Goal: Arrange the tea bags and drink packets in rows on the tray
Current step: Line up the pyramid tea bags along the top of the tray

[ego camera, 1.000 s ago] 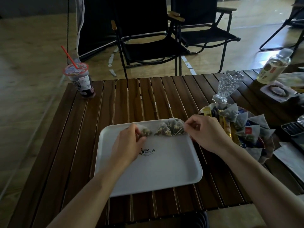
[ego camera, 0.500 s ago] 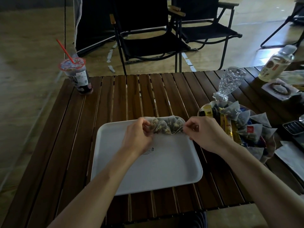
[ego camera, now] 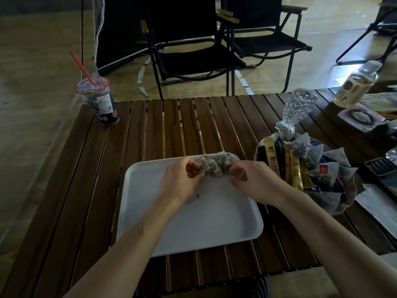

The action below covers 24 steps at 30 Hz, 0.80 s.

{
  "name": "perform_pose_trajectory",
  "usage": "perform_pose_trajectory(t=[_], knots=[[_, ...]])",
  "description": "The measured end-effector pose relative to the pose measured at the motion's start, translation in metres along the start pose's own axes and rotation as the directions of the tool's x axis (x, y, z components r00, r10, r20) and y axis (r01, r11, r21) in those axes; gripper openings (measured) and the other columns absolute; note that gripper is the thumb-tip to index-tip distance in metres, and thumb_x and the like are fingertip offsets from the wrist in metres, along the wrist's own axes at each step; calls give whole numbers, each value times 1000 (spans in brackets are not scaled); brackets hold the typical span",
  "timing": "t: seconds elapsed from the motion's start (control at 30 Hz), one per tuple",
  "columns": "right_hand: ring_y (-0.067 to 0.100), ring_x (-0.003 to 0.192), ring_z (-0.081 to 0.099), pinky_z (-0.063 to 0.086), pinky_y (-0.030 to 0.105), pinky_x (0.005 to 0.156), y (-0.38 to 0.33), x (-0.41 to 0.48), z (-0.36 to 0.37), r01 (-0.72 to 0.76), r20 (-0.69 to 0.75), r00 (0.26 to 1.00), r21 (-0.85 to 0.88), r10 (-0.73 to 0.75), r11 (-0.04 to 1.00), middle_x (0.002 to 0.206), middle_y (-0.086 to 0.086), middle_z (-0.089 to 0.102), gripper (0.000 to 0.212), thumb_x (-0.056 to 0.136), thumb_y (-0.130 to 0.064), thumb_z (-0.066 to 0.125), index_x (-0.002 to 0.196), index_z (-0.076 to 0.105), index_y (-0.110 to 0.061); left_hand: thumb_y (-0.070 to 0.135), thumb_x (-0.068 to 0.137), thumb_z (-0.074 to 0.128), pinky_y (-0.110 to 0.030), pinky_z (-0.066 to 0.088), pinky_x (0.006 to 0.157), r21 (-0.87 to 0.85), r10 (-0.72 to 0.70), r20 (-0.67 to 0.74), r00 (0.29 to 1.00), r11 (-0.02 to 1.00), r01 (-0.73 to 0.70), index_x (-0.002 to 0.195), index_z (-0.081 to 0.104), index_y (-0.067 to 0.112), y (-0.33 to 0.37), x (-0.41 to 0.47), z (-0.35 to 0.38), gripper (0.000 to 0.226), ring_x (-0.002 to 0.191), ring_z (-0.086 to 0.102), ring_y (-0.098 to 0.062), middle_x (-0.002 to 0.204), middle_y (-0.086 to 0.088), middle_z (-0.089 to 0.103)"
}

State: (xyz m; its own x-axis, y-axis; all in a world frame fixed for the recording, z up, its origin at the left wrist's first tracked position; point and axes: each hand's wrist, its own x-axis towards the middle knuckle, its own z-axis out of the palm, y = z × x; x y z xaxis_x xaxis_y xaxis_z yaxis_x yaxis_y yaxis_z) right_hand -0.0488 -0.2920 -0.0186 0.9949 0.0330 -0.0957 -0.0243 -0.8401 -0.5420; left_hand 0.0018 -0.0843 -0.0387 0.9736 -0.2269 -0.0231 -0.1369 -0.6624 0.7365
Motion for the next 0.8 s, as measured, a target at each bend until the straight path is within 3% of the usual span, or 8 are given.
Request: perform_pose_trajectory(t=[0.27,0.5,0.7,0.8], knots=[[8,83,64,58,36,76,-4,-1,-2,7,34,999,-52,-5,999,95,-8,66,19,94,-35,57,105,67,-22,30,83,76,-19,51,71,-21,7,114,993,1000,-4,106,60,20,1,-3,-11,29,84,60,-6,94,7,64],[5,85,63,58,34,77,-20,-11,-2,30,84,996,-98,-22,995,97,-11,67,18,94,-38,58,101,68,-25,43,92,60,-23,49,67,349,103,160,982,924,-154,95,56,29,-7,-24,-38,15,76,57,-4,89,11,61],[7,77,61,57,37,70,-20,-19,-27,-53,-63,997,-102,46,993,85,-9,67,17,96,-28,52,95,68,-24,42,93,58,-14,39,59,413,207,133,969,877,-244,92,58,31,-1,-29,-51,11,72,56,-1,83,15,59],[7,78,62,57,34,71,-7,-25,-45,-136,-203,973,-104,113,985,86,-10,67,15,95,-28,54,95,69,-24,42,93,58,-15,41,59,428,208,142,968,869,-250,92,59,33,0,-29,-54,9,71,56,1,82,16,59]])
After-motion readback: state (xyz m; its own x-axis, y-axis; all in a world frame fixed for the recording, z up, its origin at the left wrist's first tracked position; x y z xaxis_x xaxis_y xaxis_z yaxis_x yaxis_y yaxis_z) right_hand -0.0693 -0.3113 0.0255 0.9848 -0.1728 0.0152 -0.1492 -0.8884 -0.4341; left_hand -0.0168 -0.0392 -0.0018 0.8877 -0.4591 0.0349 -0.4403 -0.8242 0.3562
